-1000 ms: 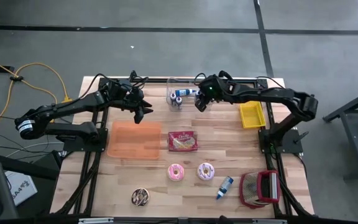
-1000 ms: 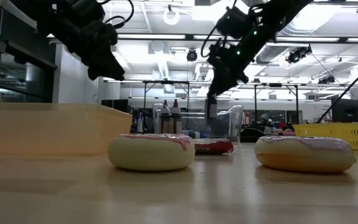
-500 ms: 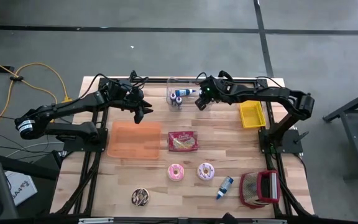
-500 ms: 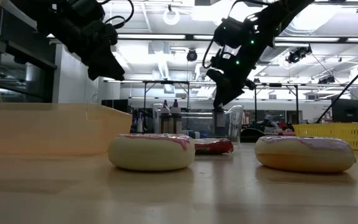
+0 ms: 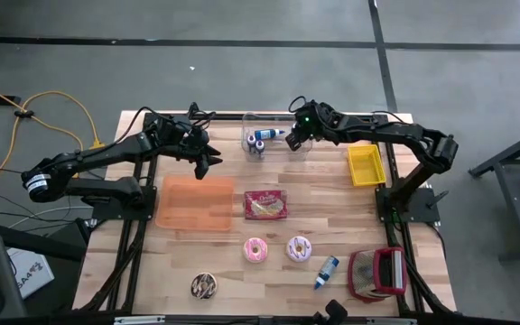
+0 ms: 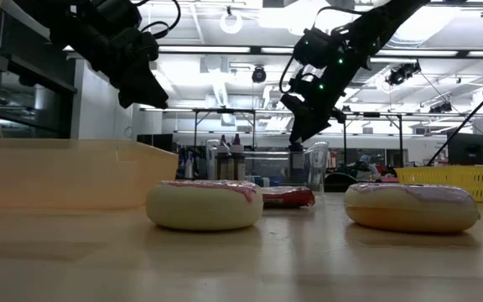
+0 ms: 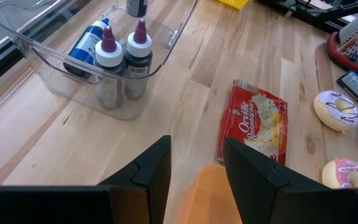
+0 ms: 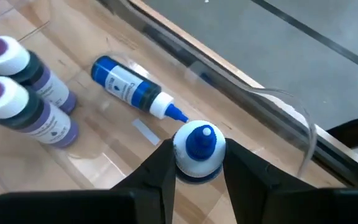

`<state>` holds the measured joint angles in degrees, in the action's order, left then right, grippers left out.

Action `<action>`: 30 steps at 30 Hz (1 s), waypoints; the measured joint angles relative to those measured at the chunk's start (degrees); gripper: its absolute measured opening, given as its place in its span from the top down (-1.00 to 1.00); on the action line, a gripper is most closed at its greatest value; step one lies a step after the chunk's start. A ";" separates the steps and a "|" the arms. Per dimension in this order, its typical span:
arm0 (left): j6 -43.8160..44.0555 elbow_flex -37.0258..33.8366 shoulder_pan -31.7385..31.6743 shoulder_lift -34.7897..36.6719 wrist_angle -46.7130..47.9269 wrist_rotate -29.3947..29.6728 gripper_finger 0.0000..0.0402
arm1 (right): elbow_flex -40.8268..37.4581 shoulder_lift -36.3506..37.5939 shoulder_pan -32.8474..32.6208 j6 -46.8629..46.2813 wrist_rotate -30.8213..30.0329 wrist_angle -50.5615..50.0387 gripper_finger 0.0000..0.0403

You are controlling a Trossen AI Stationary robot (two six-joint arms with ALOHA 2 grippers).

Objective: Pick & Place Food Item
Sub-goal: Put the top blue food coloring bottle into the transparent bin

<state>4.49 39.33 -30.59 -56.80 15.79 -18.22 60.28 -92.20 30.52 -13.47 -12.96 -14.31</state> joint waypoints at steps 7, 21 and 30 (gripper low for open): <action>0.00 0.00 0.00 0.01 0.00 0.02 0.30 | -0.03 -3.59 -0.54 1.15 -0.08 0.72 0.50; 0.00 0.00 0.01 0.02 -0.01 0.01 0.30 | -0.03 -4.84 -0.50 1.09 -0.52 3.20 0.36; 0.00 0.00 0.02 0.02 -0.01 0.01 0.30 | -0.03 -4.83 -0.50 1.09 -0.46 3.20 0.28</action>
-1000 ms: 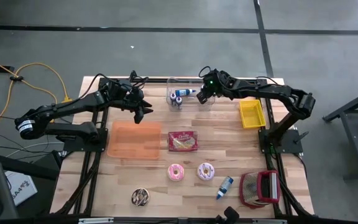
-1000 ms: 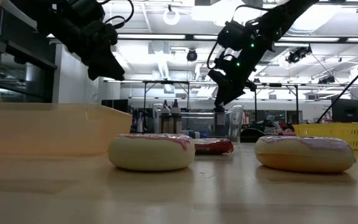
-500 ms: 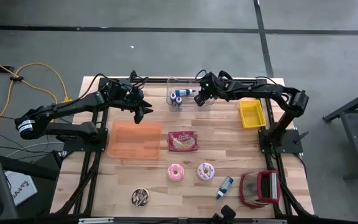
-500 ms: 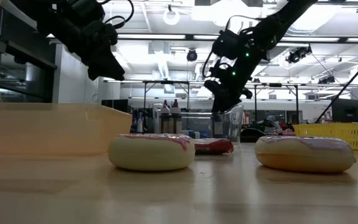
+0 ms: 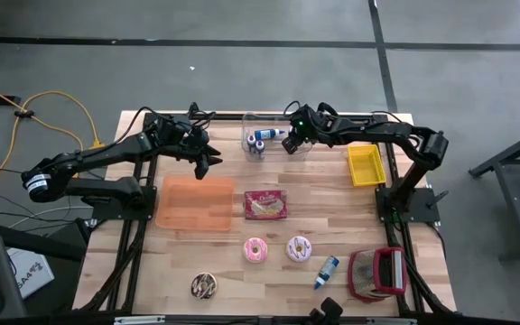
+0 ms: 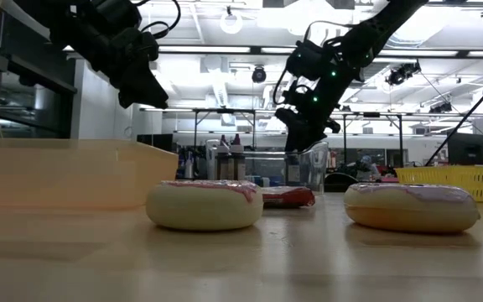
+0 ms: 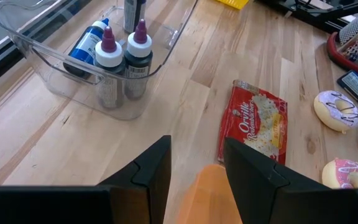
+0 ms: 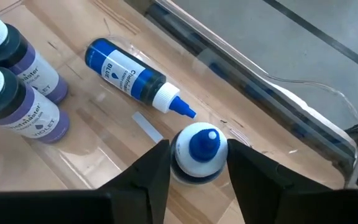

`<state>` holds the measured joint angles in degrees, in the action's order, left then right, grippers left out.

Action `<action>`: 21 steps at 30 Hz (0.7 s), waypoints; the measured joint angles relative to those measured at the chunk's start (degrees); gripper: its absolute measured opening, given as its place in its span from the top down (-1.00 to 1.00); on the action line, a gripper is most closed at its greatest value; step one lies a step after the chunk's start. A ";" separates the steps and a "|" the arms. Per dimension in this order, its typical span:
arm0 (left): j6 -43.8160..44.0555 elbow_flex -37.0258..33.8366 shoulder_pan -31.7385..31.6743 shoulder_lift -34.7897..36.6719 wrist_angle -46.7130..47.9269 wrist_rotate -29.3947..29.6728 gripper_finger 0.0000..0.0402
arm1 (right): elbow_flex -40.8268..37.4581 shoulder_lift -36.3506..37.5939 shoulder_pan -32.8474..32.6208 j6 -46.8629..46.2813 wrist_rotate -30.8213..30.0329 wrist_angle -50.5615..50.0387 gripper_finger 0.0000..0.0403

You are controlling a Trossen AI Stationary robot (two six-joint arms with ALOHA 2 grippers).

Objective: Pick & Place Food Item
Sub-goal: Put the top blue food coloring bottle into the transparent bin, then put the top blue coloring bottle into the transparent bin

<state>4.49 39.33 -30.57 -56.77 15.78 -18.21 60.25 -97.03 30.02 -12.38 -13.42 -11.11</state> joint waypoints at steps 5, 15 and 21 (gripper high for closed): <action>0.00 0.00 -0.01 0.00 0.01 -0.01 0.30 | 0.00 0.49 0.00 0.16 0.09 -0.25 0.28; 0.00 0.00 0.00 -0.01 0.00 -0.01 0.30 | 0.07 7.45 -0.08 2.48 -1.25 -1.60 0.28; 0.00 0.00 -0.02 0.00 -0.01 0.01 0.30 | 0.08 9.67 -0.58 3.46 -1.67 -4.02 0.28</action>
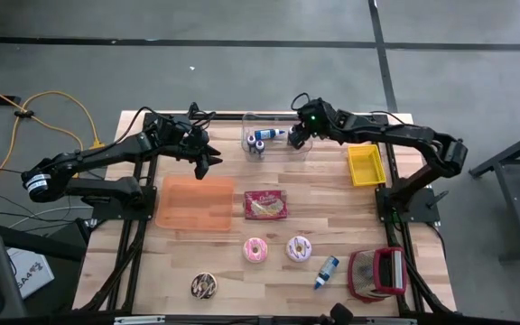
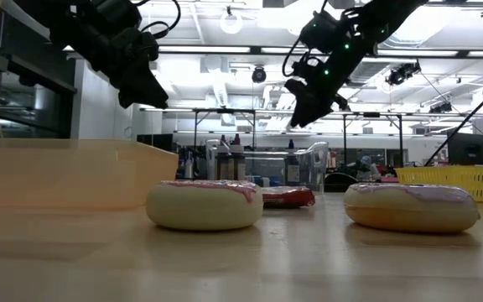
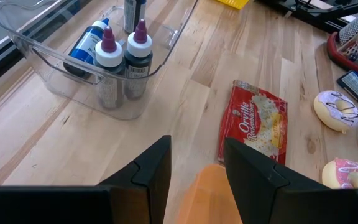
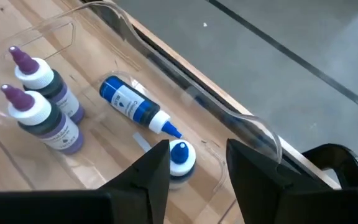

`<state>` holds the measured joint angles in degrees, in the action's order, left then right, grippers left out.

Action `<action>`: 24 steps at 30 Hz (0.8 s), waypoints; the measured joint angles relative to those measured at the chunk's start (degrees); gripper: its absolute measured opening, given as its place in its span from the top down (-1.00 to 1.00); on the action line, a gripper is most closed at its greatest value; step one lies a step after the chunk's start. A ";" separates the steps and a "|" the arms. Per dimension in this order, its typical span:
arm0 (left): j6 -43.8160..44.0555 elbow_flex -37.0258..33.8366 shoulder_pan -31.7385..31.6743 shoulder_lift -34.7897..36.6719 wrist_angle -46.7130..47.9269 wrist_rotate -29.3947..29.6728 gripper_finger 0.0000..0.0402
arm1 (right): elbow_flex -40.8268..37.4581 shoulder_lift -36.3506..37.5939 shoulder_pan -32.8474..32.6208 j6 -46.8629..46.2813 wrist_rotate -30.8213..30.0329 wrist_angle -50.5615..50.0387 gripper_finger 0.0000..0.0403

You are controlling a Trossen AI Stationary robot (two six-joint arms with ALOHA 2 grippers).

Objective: Pick & Place Food Item
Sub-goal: Put the top blue coloring bottle into the transparent bin

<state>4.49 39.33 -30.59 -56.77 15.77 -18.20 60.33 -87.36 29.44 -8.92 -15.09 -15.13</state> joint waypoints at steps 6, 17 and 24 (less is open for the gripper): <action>0.00 0.00 0.00 0.00 0.02 -0.02 0.30 | -0.02 -0.02 -0.70 0.71 3.03 -1.70 0.28; 0.00 0.00 0.02 0.00 0.00 -0.02 0.30 | -0.06 5.49 -9.21 4.91 12.69 -9.12 0.28; 0.00 0.00 0.01 0.00 -0.02 -0.02 0.30 | -0.06 9.10 -18.10 4.80 12.69 -15.30 0.28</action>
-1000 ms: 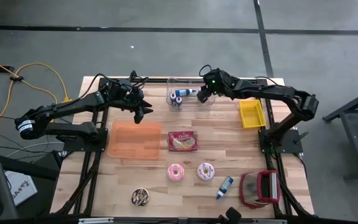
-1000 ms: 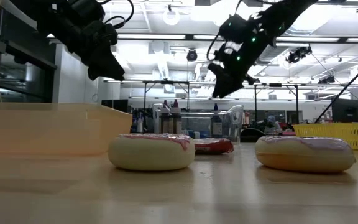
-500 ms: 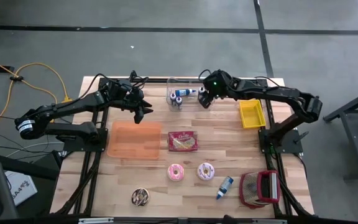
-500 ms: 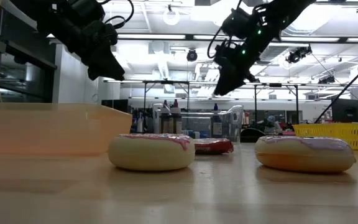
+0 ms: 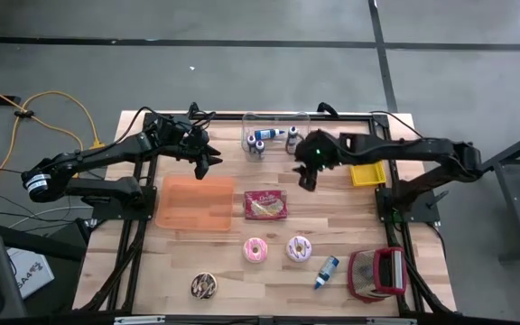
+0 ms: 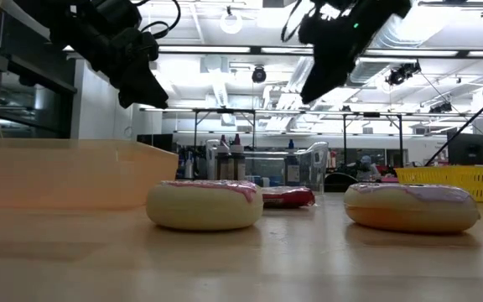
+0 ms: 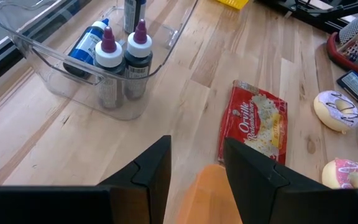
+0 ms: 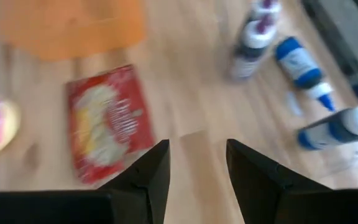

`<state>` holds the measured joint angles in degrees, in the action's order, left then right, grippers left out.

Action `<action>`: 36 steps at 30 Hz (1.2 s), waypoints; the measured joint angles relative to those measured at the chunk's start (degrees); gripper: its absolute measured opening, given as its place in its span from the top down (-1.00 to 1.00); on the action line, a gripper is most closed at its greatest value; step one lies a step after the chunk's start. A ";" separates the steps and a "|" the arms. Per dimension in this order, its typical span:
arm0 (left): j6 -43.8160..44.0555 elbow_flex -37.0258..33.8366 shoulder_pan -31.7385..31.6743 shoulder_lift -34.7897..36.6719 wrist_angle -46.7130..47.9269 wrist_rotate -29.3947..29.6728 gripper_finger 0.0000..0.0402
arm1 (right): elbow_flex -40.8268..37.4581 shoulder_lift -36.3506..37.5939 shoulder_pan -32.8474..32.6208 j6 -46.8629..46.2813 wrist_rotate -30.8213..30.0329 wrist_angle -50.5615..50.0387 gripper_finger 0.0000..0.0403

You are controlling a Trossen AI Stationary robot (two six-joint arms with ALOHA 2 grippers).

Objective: Pick & Place Food Item
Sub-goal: Put the top blue coloring bottle into the transparent bin

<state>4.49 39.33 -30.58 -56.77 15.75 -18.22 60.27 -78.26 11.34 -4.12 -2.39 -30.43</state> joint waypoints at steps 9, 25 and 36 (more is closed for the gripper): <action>0.00 0.00 -0.01 0.00 0.00 0.02 0.30 | 0.00 0.37 -11.31 -0.60 -0.30 -3.41 0.28; 0.00 0.00 0.01 0.00 0.00 0.02 0.30 | 0.00 0.36 -21.80 -0.79 -2.00 -2.97 0.28; 0.00 0.00 -0.01 0.00 0.00 0.00 0.30 | 0.00 0.35 -22.72 -0.74 -2.16 -2.95 0.28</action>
<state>4.49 39.33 -30.59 -56.77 15.75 -18.22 60.27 -77.91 -11.38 -4.86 -4.56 -33.39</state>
